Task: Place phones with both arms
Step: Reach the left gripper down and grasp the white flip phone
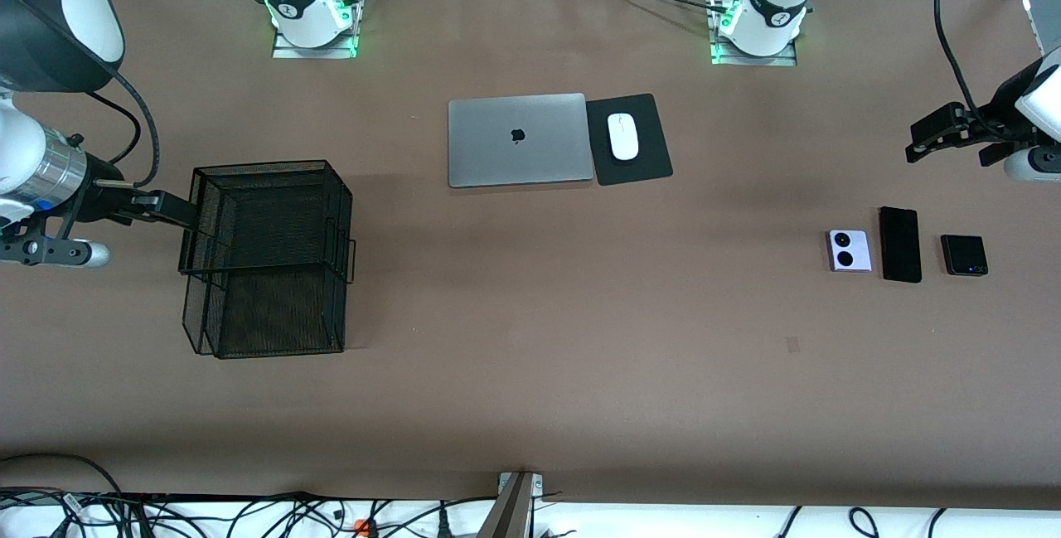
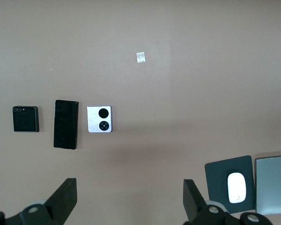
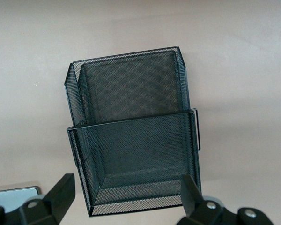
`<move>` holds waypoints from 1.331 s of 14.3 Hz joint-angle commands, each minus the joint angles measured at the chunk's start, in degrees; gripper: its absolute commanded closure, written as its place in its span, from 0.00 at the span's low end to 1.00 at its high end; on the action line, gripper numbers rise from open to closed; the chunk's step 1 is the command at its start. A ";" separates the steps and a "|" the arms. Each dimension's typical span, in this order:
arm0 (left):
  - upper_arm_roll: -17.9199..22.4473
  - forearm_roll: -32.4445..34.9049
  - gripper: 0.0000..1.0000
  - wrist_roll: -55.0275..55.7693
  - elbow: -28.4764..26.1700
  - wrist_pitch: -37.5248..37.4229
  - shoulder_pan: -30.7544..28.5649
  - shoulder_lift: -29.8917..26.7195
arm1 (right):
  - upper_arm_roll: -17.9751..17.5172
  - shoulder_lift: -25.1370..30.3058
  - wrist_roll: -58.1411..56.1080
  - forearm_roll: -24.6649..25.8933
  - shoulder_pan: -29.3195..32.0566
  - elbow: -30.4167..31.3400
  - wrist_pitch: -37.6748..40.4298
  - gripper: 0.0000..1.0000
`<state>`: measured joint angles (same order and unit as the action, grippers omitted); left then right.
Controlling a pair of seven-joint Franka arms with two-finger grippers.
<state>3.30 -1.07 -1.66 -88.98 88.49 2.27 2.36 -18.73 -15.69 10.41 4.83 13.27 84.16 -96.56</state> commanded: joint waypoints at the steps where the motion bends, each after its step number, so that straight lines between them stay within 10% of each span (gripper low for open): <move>1: 0.48 -0.69 0.00 -1.24 -0.14 -2.17 0.19 -0.52 | -0.52 1.18 0.93 -0.17 0.53 1.18 -0.03 0.00; 19: 0.83 6.43 0.00 -11.07 -1.10 0.89 -4.63 8.52 | -0.61 1.27 0.75 -0.26 0.53 1.18 0.23 0.00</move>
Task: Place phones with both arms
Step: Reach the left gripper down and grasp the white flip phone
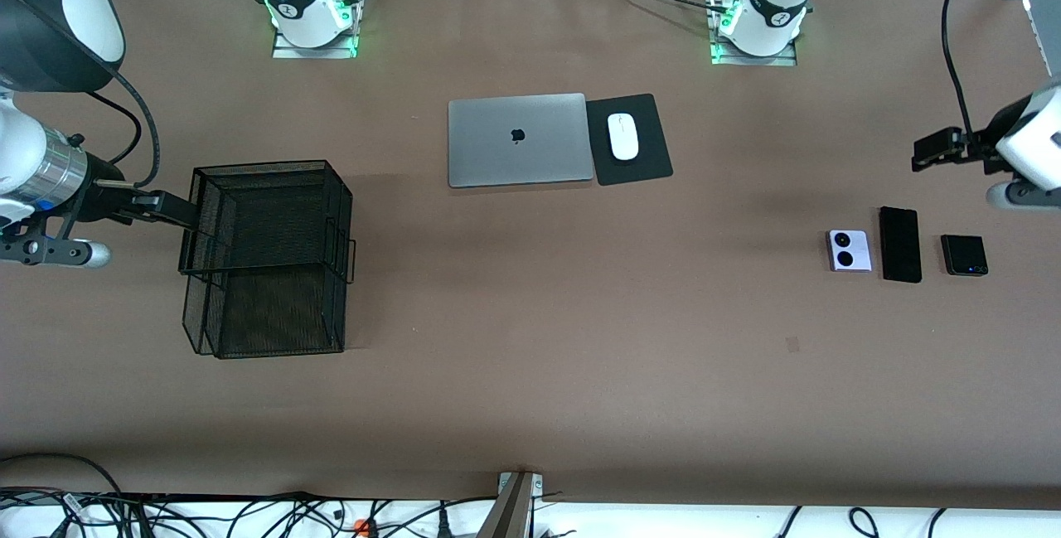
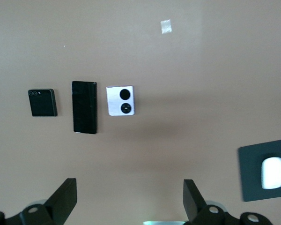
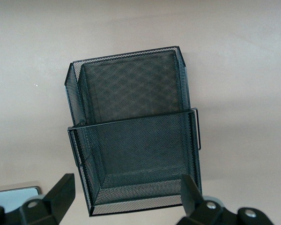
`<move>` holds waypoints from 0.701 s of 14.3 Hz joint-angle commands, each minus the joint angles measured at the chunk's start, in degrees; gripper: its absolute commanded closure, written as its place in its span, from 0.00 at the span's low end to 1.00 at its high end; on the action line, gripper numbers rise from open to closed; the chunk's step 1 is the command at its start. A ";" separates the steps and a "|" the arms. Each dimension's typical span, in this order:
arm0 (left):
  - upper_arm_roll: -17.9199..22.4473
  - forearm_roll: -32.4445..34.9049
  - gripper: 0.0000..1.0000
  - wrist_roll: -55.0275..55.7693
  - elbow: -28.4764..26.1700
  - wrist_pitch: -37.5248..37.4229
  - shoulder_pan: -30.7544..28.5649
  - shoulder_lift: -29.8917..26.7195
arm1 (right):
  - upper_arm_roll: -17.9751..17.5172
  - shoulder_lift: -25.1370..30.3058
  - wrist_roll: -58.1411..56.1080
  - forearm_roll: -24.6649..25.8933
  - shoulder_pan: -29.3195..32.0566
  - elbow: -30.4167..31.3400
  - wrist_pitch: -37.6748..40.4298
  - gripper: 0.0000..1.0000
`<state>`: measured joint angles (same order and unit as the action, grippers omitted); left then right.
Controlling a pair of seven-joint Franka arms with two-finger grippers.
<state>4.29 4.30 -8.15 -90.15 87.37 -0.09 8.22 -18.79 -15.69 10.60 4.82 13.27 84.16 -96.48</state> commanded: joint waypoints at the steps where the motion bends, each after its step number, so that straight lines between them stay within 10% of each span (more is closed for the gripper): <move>1: -0.16 1.06 0.00 -5.72 0.06 2.97 -2.81 4.59 | -0.55 1.18 0.65 -0.25 0.53 1.18 0.24 0.00; 10: -0.16 0.89 0.00 -7.84 -17.07 36.70 -7.47 10.85 | -0.55 1.18 0.74 -0.34 0.53 1.18 0.85 0.00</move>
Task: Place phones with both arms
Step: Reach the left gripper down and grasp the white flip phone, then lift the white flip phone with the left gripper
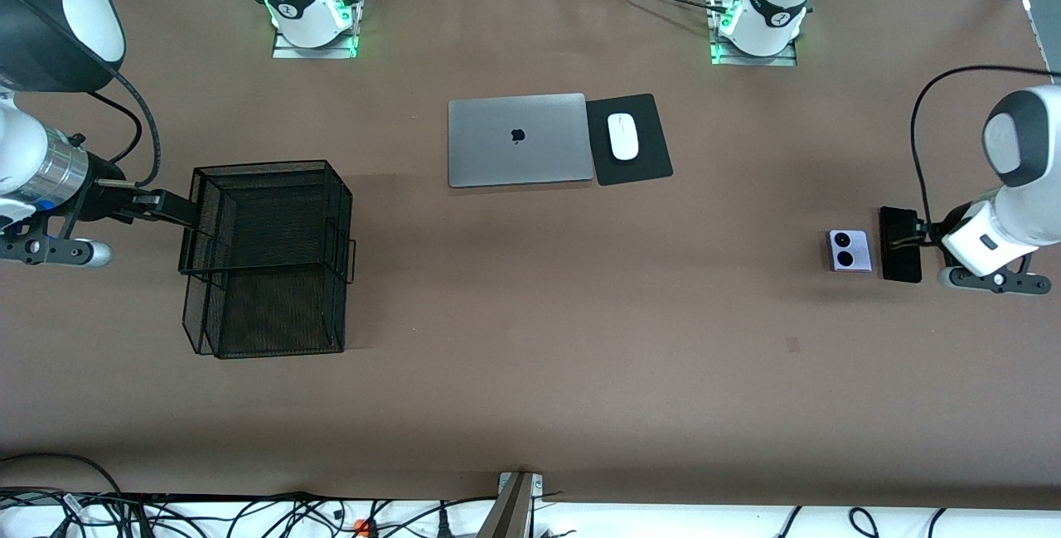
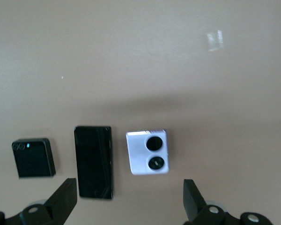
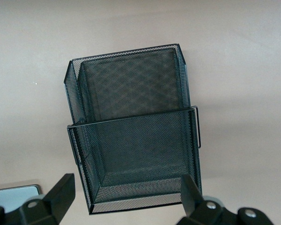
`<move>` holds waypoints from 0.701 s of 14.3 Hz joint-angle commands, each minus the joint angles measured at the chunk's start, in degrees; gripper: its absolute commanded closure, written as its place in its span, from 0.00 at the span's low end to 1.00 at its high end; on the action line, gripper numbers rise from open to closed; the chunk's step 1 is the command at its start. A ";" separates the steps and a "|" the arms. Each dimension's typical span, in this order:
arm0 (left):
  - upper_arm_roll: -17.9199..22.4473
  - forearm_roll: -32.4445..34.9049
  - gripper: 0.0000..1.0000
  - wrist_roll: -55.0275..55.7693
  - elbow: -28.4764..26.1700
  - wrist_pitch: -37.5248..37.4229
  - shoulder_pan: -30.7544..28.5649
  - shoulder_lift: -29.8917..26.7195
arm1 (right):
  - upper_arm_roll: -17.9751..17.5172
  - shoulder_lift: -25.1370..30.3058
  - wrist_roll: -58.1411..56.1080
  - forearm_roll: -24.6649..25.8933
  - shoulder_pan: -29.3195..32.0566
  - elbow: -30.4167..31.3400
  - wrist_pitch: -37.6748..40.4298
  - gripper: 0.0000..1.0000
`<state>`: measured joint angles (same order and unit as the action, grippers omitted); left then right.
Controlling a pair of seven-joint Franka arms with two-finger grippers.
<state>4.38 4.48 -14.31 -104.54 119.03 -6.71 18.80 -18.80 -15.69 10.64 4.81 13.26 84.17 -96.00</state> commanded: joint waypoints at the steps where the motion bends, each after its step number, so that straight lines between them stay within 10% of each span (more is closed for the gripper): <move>1: -0.34 0.53 0.00 -1.68 -4.25 7.33 -1.28 0.36 | -0.53 1.27 0.70 -0.33 0.54 1.17 0.55 0.00; 10: -0.69 -4.82 0.00 4.10 -16.39 32.40 -2.43 8.17 | -0.62 1.18 0.70 -0.33 0.54 1.17 0.55 0.00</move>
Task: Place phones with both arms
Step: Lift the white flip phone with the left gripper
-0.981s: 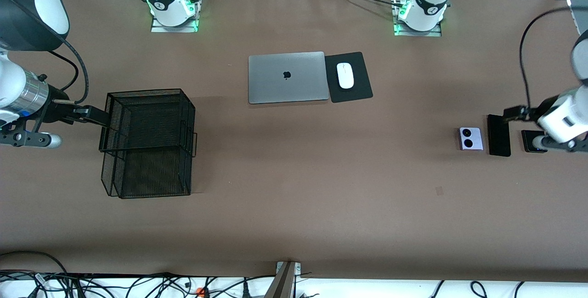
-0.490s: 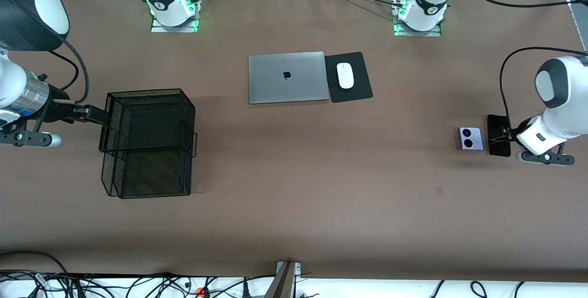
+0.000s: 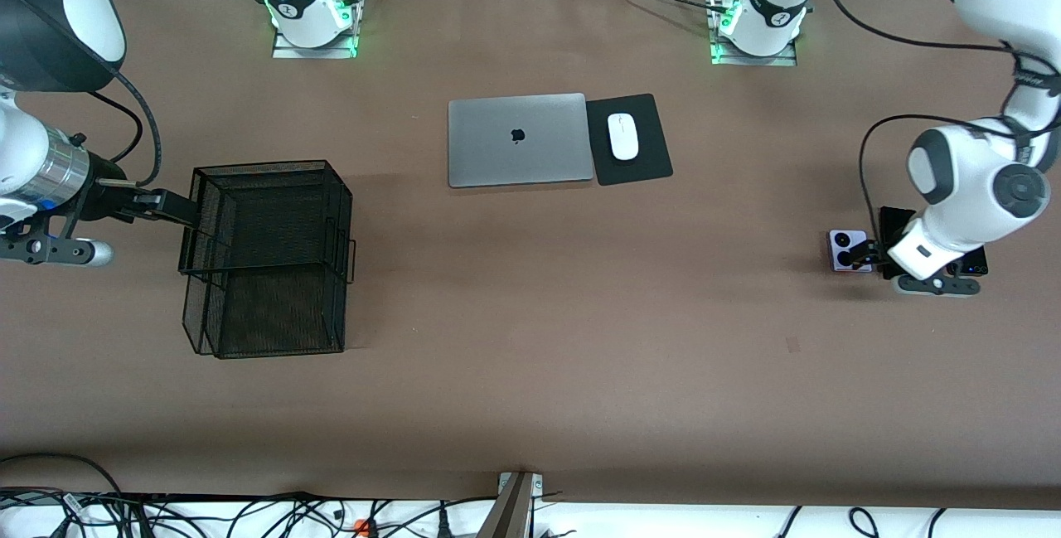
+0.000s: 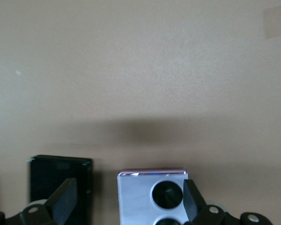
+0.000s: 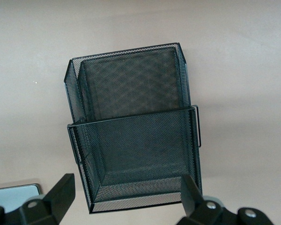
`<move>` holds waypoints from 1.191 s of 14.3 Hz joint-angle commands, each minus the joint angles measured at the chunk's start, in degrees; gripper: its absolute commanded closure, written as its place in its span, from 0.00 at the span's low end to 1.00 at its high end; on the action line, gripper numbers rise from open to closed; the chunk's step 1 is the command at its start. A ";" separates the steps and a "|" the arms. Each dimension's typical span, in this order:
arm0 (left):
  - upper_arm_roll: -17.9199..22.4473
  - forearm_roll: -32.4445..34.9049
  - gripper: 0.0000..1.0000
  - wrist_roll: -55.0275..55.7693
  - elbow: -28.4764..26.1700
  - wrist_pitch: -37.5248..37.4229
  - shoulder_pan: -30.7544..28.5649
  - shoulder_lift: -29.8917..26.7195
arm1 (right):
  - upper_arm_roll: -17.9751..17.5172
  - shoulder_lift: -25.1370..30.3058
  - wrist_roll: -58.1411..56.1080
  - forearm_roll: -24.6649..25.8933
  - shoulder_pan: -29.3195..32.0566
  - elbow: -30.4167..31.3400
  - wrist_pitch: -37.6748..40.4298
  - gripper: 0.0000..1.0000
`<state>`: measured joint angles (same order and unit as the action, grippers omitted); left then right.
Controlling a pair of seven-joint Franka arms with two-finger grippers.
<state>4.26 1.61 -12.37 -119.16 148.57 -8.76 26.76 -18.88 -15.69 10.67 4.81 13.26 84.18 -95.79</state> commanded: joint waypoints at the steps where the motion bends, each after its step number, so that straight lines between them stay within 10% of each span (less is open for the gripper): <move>1: -0.66 -2.05 0.00 3.31 -1.87 3.04 -0.47 0.74 | -0.55 1.18 0.76 -0.33 0.54 1.17 0.34 0.00; 16: -1.18 -4.07 0.00 7.63 -5.65 8.40 -0.29 3.82 | -0.55 1.18 0.67 -0.33 0.54 1.17 0.34 0.00; 17: -1.18 -4.07 0.16 7.63 -5.65 8.40 -0.29 3.82 | -0.55 1.18 0.67 -0.33 0.54 1.17 0.34 0.00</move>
<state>3.43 -1.10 -4.70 -123.42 156.30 -8.78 30.09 -18.90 -15.69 10.70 4.81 13.26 84.18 -95.68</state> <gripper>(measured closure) 0.000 0.000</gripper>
